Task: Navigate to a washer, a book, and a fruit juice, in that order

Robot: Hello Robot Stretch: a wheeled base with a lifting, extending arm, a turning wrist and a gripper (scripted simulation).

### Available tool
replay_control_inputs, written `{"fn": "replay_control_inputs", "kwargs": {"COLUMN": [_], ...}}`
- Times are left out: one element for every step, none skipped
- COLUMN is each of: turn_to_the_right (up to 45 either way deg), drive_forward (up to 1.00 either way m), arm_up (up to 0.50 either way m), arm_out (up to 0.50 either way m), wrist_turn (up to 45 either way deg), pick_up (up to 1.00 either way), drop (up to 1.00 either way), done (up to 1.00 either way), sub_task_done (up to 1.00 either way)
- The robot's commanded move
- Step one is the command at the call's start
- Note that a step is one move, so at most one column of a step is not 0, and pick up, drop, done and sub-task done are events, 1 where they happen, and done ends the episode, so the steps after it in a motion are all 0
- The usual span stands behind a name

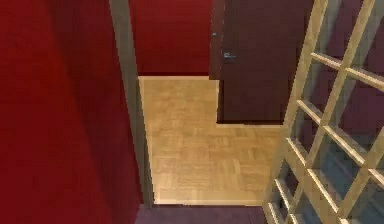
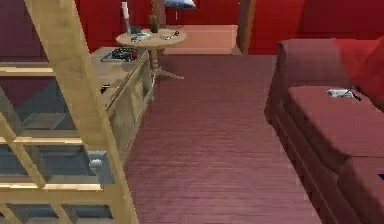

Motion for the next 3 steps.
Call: {"fn": "replay_control_inputs", "kwargs": {"turn_to_the_right": [0.0, 0.0, -6.0], "drive_forward": [1.0, 0.35, 0.0], "arm_up": [0.0, 0.0, 0.0], "arm_out": [0.0, 0.0, 0.0], "wrist_turn": [0.0, 0.0, 0.0], "pick_up": [0.0, 0.0, 0.0], "drop": [0.0, 0.0, 0.0], "done": [0.0, 0.0, 0.0], "sub_task_done": [0.0, 0.0, 0.0]}}
